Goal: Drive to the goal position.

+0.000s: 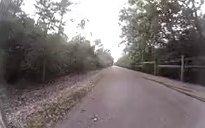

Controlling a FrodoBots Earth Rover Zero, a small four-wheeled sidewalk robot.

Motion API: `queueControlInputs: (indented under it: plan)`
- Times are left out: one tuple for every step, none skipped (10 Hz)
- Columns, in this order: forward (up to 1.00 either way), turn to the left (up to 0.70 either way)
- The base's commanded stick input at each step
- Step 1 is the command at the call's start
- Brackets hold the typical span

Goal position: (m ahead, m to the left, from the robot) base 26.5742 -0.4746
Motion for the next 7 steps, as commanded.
queueControlInputs:
  plan:
    - [0.7, -0.02]
    - [0.7, -0.12]
    - [0.7, -0.3]
    - [0.7, -0.22]
    - [0.7, -0.12]
    - [0.7, -0.02]
    - [0.7, 0.0]
